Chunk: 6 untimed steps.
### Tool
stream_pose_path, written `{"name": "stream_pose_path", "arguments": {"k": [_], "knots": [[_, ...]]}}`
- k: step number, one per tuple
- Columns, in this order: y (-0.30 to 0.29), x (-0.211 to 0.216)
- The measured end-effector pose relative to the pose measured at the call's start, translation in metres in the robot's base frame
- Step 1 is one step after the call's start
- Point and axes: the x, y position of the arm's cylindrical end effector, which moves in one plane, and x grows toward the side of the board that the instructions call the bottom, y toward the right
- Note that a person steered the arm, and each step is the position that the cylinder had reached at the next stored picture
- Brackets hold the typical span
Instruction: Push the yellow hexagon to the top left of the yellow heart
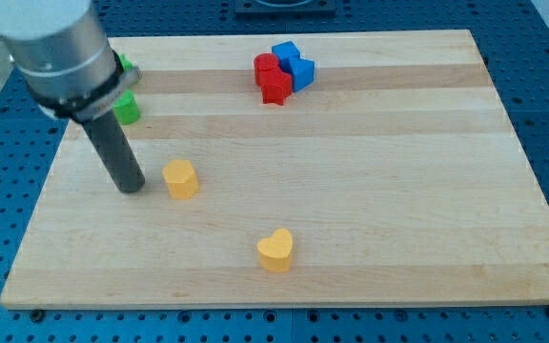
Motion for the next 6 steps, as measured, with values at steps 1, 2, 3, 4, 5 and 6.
{"name": "stream_pose_path", "arguments": {"k": [1, 2, 3, 4, 5, 6], "knots": [[0.0, -0.059], [0.005, -0.056], [0.01, -0.018], [0.02, 0.024], [0.048, 0.027], [0.048, 0.039]]}}
